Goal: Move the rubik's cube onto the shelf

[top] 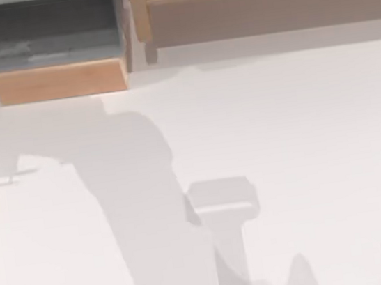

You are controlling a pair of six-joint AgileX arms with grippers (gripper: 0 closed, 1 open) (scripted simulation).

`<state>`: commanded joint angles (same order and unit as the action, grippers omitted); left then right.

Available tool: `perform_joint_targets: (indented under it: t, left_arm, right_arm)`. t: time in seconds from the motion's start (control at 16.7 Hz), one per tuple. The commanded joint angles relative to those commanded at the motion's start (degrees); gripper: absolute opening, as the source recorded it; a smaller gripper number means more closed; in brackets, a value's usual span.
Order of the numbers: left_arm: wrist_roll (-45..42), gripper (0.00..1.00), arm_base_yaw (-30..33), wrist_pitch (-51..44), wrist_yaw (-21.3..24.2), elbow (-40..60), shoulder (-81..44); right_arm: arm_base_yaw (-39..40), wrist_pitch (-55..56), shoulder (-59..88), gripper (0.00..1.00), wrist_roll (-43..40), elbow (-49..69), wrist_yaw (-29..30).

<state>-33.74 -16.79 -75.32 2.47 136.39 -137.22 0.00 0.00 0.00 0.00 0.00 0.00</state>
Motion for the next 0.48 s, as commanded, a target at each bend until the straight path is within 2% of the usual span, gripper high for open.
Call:
perform_joint_targets:
  t: [0.24, 0.48]
  left_arm:
    - [1.19, 0.00, 9.05, 6.55, -5.77, -12.27, 12.57]
    - [2.88, 0.00, 23.63, 17.69, -12.24, -27.63, 22.32]
  right_arm:
    - [0.00, 0.00, 0.00, 1.00, 0.00, 0.00, 0.00]
    - [0.00, 0.00, 0.00, 1.00, 0.00, 0.00, 0.00]
